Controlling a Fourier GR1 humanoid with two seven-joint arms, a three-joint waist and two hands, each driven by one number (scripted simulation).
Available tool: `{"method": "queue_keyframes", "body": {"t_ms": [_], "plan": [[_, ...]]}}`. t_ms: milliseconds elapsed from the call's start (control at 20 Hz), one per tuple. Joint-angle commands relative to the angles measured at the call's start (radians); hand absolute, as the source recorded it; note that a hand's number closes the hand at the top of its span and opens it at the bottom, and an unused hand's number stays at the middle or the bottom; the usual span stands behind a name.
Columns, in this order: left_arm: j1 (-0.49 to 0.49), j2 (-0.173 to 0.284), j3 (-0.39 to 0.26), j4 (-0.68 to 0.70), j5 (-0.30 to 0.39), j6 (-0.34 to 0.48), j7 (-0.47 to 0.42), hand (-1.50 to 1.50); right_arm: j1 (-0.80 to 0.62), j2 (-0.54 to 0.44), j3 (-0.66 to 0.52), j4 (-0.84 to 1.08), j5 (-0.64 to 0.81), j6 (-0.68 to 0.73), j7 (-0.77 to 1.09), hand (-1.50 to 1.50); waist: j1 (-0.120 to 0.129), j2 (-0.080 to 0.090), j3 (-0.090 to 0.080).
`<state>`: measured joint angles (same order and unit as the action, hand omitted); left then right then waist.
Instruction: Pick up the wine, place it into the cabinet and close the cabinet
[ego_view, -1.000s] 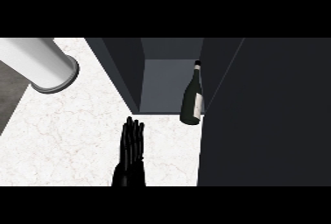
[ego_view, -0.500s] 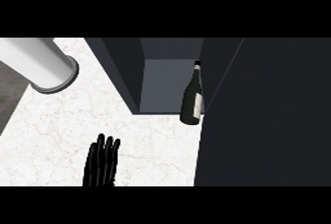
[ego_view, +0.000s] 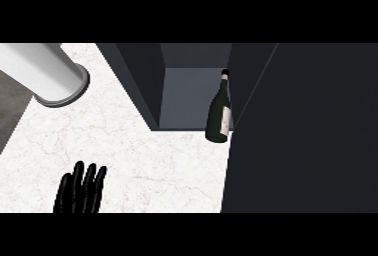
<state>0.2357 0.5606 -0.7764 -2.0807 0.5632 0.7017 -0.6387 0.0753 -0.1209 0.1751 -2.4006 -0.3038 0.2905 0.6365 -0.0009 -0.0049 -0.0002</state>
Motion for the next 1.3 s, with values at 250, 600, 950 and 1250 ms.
{"method": "queue_keyframes", "body": {"t_ms": [250, 600, 950, 1250], "plan": [[0.132, 0.141, 0.223, -0.113, 0.126, -0.121, -0.031, -1.50, 0.045, 0.027, 0.195, -0.181, -0.097, -0.013, 0.125, 1.50, 0.011, -0.001, -0.002], [0.178, 0.189, 0.371, -0.095, 0.225, -0.221, -0.012, -1.50, 0.010, 0.080, 0.450, -0.194, 0.063, -0.045, 0.151, 1.50, 0.002, -0.004, -0.002], [0.312, 0.235, 0.481, -0.091, 0.271, -0.343, -0.055, -1.50, -0.016, 0.120, 0.628, -0.169, 0.193, -0.180, 0.158, 1.50, 0.009, -0.010, -0.003], [0.282, 0.242, 0.544, -0.086, 0.297, -0.378, -0.010, -1.50, -0.115, 0.120, 0.823, -0.109, 0.355, -0.381, 0.127, 1.50, -0.001, -0.008, -0.002]]}}
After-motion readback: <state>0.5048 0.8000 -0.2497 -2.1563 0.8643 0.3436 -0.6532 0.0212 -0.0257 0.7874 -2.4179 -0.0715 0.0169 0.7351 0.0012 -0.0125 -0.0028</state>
